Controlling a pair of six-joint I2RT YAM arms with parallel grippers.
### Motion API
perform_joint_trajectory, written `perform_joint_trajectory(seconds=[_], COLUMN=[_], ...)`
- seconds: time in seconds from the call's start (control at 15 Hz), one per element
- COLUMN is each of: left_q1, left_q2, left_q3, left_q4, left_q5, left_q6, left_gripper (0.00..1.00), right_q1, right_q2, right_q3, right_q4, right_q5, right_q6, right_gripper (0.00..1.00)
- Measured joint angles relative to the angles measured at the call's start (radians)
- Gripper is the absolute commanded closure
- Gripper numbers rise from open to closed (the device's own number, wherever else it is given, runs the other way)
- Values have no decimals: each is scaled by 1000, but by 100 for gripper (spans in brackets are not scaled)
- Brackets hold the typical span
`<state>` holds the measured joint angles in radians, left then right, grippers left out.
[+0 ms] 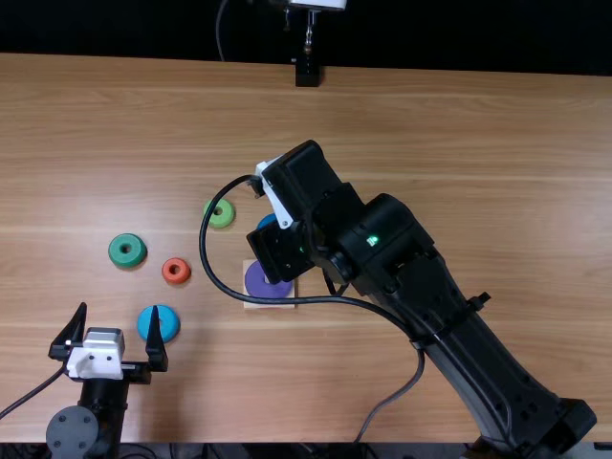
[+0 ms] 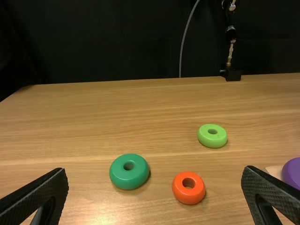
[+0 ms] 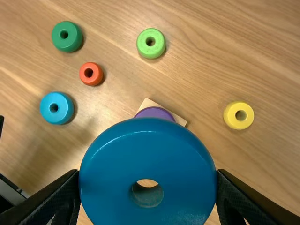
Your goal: Build the Hanoi tower: stack the rings onto the peg from bottom to top in this color order: purple, dark blue, light blue, dark green, light green, yellow, orange.
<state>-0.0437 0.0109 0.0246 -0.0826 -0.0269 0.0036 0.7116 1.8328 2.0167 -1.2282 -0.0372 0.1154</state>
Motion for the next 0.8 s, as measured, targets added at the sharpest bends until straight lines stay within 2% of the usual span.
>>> perform_joint_trajectory(seconds=[0.8], left_q1=[0], left_q2=[0], left_q3=[0], left_q4=[0], left_q5=[0], left_q6=[0], left_gripper=[0], right_q1=[7], right_q2=[54], right_q3=[1], right_q4=[9], right_q5=[1], right_q6=[3], right_gripper=[100])
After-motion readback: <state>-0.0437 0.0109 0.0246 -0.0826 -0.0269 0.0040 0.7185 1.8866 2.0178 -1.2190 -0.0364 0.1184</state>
